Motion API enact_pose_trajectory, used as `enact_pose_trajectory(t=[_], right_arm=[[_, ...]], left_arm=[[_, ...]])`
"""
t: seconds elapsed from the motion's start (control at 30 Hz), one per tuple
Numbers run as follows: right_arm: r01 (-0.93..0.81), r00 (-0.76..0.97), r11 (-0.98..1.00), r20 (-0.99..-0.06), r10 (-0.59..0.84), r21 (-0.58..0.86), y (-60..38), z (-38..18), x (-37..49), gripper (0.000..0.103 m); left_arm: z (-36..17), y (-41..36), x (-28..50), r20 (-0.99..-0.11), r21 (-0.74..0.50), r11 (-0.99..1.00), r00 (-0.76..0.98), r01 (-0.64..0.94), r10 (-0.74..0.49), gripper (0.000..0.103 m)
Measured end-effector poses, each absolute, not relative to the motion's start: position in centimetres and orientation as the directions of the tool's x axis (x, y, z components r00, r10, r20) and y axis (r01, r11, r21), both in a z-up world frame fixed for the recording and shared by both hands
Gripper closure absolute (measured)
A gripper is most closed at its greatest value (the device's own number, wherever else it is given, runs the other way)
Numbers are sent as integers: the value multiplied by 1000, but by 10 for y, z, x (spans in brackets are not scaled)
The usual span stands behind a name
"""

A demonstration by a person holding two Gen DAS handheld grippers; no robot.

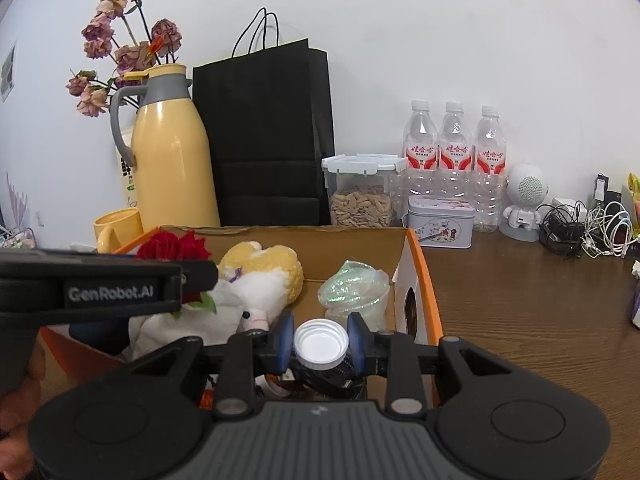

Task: Organize objects
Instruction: 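Drop the cap in the carton with the right tool while the left drops the rose, then withdraw both open tools from the carton back over the table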

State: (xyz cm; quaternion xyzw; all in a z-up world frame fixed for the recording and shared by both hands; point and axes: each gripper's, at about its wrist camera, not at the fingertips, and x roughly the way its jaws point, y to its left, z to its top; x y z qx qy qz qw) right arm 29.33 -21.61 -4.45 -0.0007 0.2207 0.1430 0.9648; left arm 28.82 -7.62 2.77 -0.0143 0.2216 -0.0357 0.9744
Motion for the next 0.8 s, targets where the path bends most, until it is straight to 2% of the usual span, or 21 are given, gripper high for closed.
enact_pose_trajectory(t=[0.07,0.1,0.13,0.17,0.2,0.27,0.33,0.6,0.8], right_arm=[[-279,863,959,-424,276,57,-216,-45,290,71],[-284,863,957,-420,281,57,-216,-44,288,60],[-286,865,957,-414,283,56,-216,-43,286,40],[-285,869,957,-407,281,52,-215,-43,284,29],[-283,872,958,-403,277,46,-214,-42,283,13],[-283,875,958,-398,276,44,-214,-40,281,11],[-288,872,957,-400,281,45,-213,-39,281,0],[-272,872,961,-412,264,39,-213,-40,281,0],[-274,884,961,-385,264,30,-213,-35,270,0]], left_arm=[[31,-77,281,-403,-24,998,913,65,-69,18],[32,-78,278,-388,-11,998,920,61,-61,12],[33,-77,274,-374,-2,999,926,51,-48,0],[34,-76,272,-364,0,999,931,41,-38,0],[35,-74,270,-359,0,1000,933,29,-27,0],[36,-71,269,-359,-10,1000,933,26,-28,0],[35,-68,269,-359,-18,1000,933,15,-20,0],[37,-67,266,-356,-22,1000,934,11,-18,0],[43,-64,250,-328,-26,999,944,22,-29,0]])
